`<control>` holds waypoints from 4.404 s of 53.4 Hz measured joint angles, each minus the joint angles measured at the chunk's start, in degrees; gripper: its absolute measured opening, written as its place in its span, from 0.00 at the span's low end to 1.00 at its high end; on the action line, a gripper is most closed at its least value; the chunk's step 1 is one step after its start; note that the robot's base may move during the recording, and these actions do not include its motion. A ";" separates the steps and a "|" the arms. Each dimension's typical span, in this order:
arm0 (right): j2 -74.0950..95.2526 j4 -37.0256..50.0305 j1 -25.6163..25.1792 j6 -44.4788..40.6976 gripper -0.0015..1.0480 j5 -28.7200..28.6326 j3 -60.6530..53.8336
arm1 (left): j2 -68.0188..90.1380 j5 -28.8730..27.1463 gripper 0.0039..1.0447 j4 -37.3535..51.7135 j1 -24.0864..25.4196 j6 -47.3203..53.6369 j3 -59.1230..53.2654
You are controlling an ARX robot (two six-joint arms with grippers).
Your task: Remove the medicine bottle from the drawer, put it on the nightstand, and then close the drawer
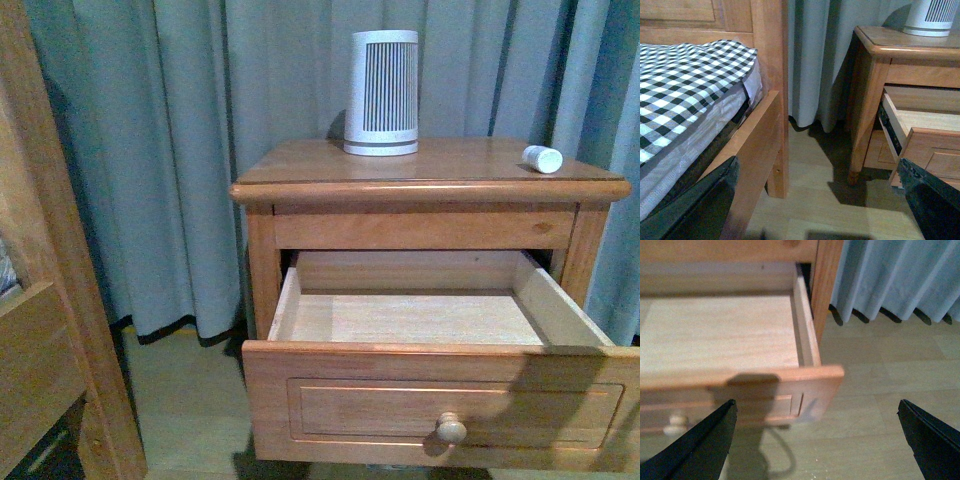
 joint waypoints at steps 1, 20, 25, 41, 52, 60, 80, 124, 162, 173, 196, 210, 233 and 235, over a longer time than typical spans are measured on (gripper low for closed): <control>1.16 2.10 0.68 0.04 0.93 0.33 -1.33 | 0.00 0.00 0.94 0.00 0.00 0.00 0.00; 30.60 29.22 2.23 -6.21 0.93 2.69 0.85 | 0.00 0.00 0.94 0.00 0.00 0.00 0.00; 37.38 31.08 1.01 -7.91 0.93 2.64 5.86 | 0.00 0.00 0.94 0.00 0.00 0.00 0.00; 48.61 28.81 -1.64 -12.07 0.93 1.97 23.04 | 0.00 0.00 0.94 0.00 0.00 0.00 0.00; 57.09 19.89 -4.33 -13.99 0.93 1.16 43.01 | 0.00 0.00 0.94 0.00 0.00 0.00 0.00; 60.76 15.15 -5.46 -15.12 0.93 1.11 52.89 | 0.00 0.02 0.94 0.00 0.00 0.00 0.00; 60.72 14.08 -7.37 -16.09 0.93 -0.87 53.81 | 0.00 0.00 0.94 0.00 0.00 0.00 0.00; -32.89 -7.48 -17.05 -4.44 0.93 -11.91 -8.61 | 0.00 0.00 0.94 0.00 0.00 0.00 0.00; -57.24 -13.33 -11.06 -6.01 0.39 -24.15 -21.35 | 0.00 0.02 0.94 0.00 0.00 0.00 0.00; -61.16 -15.72 -11.02 -6.23 0.03 -24.13 -22.93 | 0.00 0.00 0.94 0.00 0.00 0.00 0.00; -74.90 -27.30 -11.02 -6.21 0.03 -24.15 -24.41 | 0.00 0.04 0.94 0.00 0.00 0.00 0.00; -75.12 -27.50 -11.02 -6.21 0.03 -24.15 -24.41 | 0.00 0.02 0.94 0.00 0.00 0.00 0.00; -75.12 -27.52 -11.02 -6.23 0.46 -24.15 -24.41 | 0.00 0.02 0.94 0.00 0.00 0.00 0.00; -75.12 -27.52 -11.02 -6.23 0.52 -24.15 -24.41 | 0.00 0.02 0.94 0.00 0.00 0.00 0.00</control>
